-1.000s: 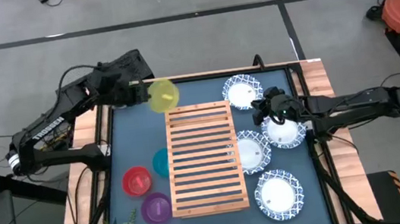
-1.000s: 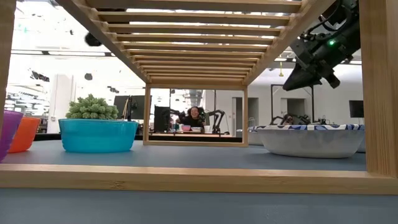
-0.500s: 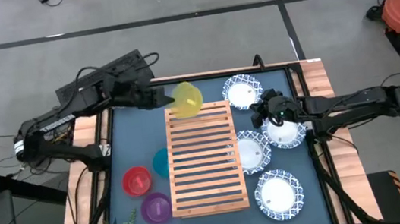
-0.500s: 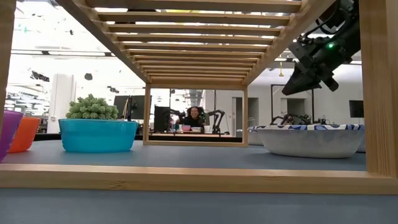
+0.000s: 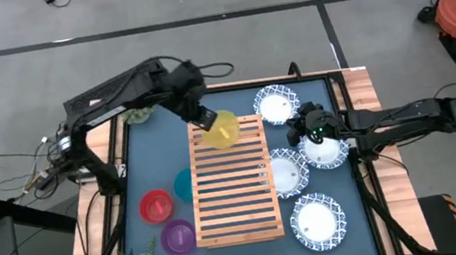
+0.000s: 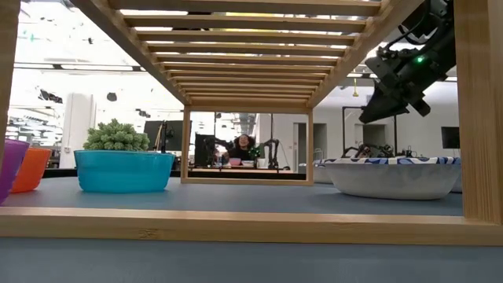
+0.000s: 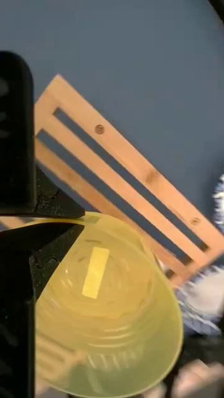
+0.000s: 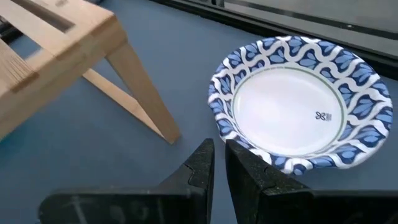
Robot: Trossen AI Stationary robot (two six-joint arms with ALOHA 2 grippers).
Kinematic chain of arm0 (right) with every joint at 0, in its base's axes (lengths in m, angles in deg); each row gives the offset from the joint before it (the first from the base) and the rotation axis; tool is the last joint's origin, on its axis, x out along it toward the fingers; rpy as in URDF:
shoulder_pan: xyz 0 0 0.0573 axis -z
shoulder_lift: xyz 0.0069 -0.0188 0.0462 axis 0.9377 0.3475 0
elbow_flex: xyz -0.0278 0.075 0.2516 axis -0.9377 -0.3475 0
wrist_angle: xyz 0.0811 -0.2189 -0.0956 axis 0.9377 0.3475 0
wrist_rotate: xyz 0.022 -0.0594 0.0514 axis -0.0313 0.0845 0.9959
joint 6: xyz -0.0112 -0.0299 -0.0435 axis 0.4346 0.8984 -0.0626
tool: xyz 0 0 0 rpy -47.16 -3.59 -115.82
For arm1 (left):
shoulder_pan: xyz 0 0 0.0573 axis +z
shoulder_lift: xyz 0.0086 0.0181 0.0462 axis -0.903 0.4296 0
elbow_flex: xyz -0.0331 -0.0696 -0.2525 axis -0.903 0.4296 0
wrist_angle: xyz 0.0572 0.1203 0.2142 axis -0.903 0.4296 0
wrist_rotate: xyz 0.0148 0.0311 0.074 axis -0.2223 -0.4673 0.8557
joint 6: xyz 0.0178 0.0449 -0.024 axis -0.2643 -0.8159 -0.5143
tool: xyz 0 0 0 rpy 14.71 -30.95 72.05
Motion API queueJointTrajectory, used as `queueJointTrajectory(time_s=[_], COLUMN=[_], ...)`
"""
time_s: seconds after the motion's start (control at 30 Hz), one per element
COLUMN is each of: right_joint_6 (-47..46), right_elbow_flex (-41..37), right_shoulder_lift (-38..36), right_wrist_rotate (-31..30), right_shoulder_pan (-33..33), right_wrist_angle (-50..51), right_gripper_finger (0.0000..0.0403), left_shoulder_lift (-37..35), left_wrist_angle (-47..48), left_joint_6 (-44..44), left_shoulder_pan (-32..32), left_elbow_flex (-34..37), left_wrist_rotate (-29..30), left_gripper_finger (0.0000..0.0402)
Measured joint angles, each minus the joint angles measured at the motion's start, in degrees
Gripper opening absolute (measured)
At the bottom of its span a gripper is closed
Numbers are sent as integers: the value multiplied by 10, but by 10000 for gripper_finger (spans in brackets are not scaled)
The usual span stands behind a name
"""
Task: Place and stack bowls onto a shelf
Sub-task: Put the small yellow bowl on the shelf
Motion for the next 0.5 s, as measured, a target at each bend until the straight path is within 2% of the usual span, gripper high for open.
queueJointTrajectory(time_s=[0.17, 0.3, 0.5], right_joint_6=[0, 0, 0], right_elbow_flex=[0, 0, 0], right_shoulder_lift=[0, 0, 0], right_wrist_rotate=[1, 1, 0], right_shoulder_pan=[0, 0, 0], right_wrist_angle=[21, 26, 33], right_gripper_finger=[68, 68, 68], left_shoulder_lift=[52, 73, 72], left_wrist_angle=[14, 18, 42], left_joint_6=[-50, -59, -66], left_shoulder_pan=[0, -1, 0], left_elbow_flex=[-20, -20, -20], left_wrist_rotate=[-19, -23, 37], left_gripper_finger=[0, 0, 0])
